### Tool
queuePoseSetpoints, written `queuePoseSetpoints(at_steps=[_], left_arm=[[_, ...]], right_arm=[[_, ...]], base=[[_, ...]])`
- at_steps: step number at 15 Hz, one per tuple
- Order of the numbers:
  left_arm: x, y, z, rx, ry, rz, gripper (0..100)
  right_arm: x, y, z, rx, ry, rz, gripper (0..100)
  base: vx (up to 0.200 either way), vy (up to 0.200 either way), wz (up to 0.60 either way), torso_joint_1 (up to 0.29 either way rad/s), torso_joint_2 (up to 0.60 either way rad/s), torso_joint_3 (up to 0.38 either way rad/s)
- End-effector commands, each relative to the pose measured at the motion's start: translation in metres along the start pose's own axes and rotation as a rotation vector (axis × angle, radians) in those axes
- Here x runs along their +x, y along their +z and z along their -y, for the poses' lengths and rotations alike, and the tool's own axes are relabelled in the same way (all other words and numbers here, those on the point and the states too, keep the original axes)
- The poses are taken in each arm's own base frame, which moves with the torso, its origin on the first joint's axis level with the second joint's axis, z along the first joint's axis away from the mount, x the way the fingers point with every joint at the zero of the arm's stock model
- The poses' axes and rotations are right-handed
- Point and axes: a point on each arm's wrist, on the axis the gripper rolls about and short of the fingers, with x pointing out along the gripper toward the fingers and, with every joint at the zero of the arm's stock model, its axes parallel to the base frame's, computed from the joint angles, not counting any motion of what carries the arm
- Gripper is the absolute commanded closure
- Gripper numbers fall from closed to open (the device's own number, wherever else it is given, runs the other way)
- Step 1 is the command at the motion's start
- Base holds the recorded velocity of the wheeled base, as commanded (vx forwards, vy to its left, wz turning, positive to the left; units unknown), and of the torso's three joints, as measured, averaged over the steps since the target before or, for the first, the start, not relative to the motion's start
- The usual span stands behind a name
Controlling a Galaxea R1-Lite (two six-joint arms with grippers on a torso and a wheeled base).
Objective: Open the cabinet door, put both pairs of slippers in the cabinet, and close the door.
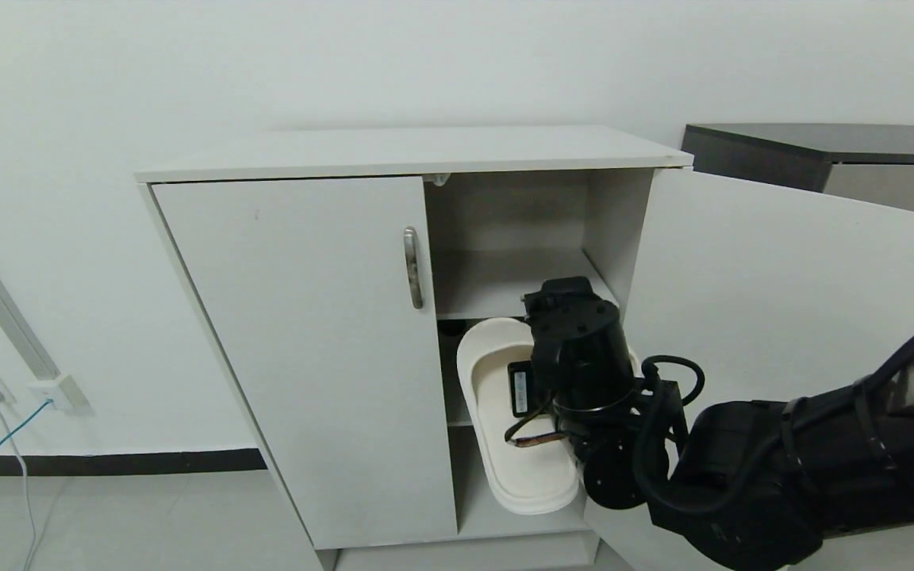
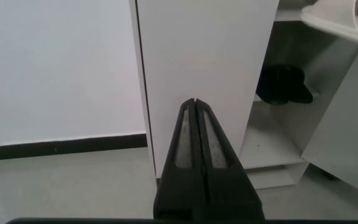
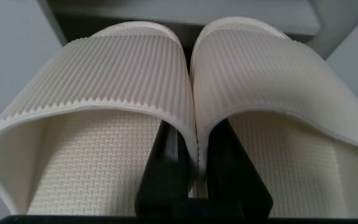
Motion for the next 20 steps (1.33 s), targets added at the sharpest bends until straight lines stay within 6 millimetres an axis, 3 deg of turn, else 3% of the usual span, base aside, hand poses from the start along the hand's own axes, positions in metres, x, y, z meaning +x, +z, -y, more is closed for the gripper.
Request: queuePoseSetpoints(at_steps=[1, 9, 20], left_arm=[[0.0, 0.0, 0.0, -0.001, 0.0, 0.0, 100], [0.0, -0.0002, 0.0, 0.001, -0.001, -0.002, 100], [0.0, 0.0, 0.0, -0.001, 0.0, 0.0, 100]], right_arm=[[0.0024, 0.0123, -0.0032, 0.028, -0.008, 0.031, 100], [0.012, 0.0059, 0.004, 0.013, -0.032, 0.012, 100], [0.0114, 0.0073, 0.0042, 0.017, -0.031, 0.016, 100]], base=[[0.0, 0.0, 0.0, 0.0, 0.0, 0.0], [0.0, 0.0, 0.0, 0.0, 0.0, 0.0], [0.182, 0.0, 0.0, 0.002, 0.0, 0.003]])
